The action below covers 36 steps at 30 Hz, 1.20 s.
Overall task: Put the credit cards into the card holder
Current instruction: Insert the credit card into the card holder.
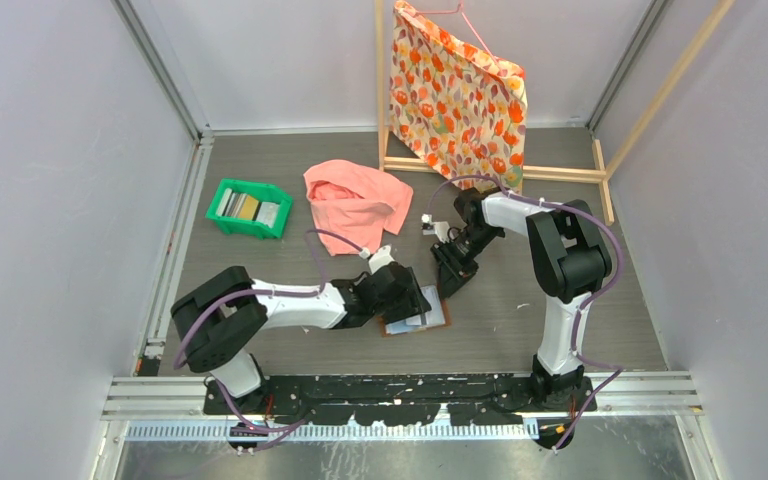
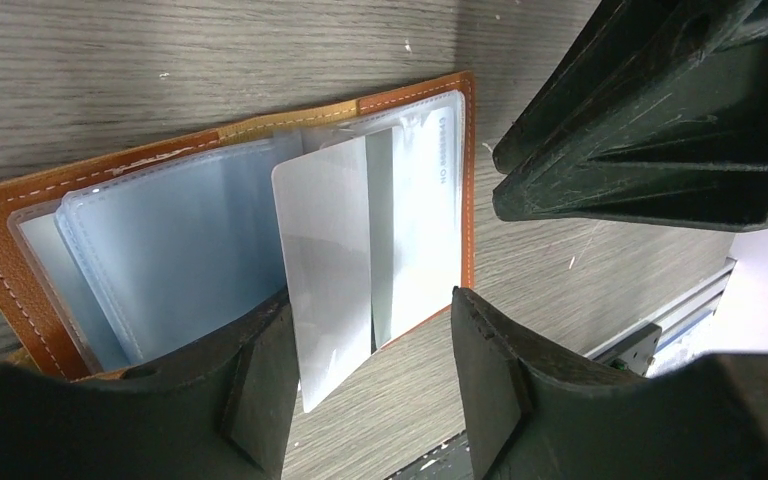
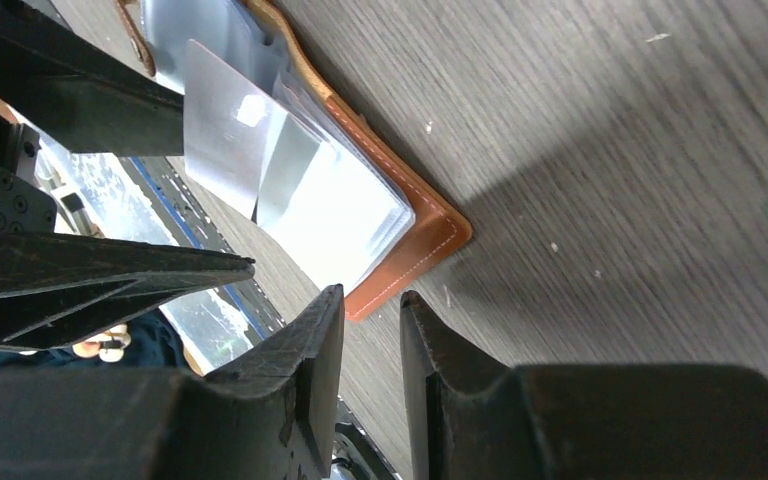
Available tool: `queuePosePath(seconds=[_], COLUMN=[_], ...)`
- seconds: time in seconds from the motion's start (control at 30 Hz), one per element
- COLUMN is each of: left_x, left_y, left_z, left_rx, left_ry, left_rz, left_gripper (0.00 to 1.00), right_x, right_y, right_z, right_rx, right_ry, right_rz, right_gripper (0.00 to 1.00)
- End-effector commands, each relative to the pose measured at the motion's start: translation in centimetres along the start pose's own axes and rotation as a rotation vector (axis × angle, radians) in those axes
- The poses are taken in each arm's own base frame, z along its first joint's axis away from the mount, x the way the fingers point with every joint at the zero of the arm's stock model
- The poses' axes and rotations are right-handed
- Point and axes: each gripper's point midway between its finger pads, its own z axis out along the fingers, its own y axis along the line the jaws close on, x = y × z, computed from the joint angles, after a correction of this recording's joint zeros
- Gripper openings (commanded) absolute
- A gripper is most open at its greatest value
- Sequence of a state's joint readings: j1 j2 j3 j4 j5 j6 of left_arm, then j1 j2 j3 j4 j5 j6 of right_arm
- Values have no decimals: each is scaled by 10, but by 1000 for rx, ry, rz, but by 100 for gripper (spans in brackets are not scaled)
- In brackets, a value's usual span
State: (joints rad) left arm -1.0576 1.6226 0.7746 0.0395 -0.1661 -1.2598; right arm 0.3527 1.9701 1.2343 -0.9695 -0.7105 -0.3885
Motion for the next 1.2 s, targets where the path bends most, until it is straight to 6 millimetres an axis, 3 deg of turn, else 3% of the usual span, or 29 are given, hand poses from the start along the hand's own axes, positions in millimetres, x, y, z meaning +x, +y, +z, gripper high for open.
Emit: queuePosePath(seconds=[0.0,0.23,0.67,0.83,0.97,1.17], left_x=[14,7,0,-6,-15,-19], left_y=[41,40,52,45,42,33], left_z=[-1,-9,-19,-26,-34,-38], left_rx=[-117,-75,-212,-177,-170,-130], left_ry=[89,109,170,162,131,125], left_rz=[69,116,247,310,351,370], left_gripper=[58,68,77,79,88,89], right_x=[-11,-17,-16,-16,-16,-15], right_y=[21,37,36,37,38,38], right_z=[-8,-10,-6,-4,-4,-3], right_rx=[-57,-145,-161,-172,-175,-174], right_ry=[-50,-84,-77,-75,-75,-72], right_rz=[-26,-15,2,7,6,6], right_gripper=[32,32,32,32,32,32])
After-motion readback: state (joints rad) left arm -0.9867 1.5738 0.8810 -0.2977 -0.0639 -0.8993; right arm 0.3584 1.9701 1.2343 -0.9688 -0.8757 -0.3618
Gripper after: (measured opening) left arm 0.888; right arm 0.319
